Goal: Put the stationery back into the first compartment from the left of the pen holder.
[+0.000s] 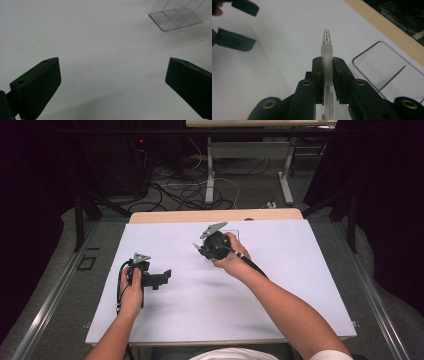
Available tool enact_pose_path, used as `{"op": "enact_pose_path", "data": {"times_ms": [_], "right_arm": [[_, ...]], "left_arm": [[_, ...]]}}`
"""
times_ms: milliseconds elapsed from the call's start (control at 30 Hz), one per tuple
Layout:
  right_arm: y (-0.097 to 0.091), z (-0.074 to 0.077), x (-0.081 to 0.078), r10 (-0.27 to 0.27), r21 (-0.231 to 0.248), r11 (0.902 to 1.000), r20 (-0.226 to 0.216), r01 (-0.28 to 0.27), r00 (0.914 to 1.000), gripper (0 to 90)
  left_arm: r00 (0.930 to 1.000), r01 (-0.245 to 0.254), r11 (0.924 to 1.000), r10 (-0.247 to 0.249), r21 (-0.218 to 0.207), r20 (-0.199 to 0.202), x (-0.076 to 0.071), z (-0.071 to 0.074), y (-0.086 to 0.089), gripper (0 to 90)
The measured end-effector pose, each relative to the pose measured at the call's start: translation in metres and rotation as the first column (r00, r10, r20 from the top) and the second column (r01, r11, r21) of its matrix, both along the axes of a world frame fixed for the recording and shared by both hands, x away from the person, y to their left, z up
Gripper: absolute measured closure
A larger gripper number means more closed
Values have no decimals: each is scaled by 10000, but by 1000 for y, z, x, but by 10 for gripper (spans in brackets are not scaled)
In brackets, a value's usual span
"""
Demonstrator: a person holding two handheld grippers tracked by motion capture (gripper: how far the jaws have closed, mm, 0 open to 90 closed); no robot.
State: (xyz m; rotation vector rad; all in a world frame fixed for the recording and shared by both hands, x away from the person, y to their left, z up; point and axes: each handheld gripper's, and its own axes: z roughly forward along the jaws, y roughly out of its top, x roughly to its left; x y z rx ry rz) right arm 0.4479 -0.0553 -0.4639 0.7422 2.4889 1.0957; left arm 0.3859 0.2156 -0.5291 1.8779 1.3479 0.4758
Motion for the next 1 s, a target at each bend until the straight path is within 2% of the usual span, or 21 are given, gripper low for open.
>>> {"op": "enact_pose_path", "data": {"times_ms": [133,200,333,533,733,800,967,1000], "right_arm": [[-3,6,0,-54,596,9982,473,26,9989,804],[-5,10,0,-129,757,9971,504,91,9986,804],[-8,16,0,-374,1644,9861,849,231,9957,804],[-13,27,2,-788,2821,9587,1405,364,9869,804],[-17,32,6,-1222,3828,9227,1800,449,9760,804],[-19,33,7,-1306,3969,9169,1966,429,9717,803],[-20,35,9,-1675,4478,8924,2155,551,9620,803],[-21,36,9,-1735,4493,8916,2223,571,9594,803]], "left_arm": [[10000,-3,10000,3,-1,-8,0,0,0,2],[10000,10,10000,-10,-19,-11,0,0,0,1],[10000,33,10000,-33,3,-72,0,0,0,2],[10000,-15,10000,15,-13,-68,1,0,0,1],[9999,-9,10000,8,-22,-105,2,0,1,2],[9999,-16,10000,16,-16,-129,2,-1,2,2],[10000,-83,9999,83,-74,-53,2,-1,3,1],[10000,-88,9999,88,-80,-46,2,-1,3,1]]}}
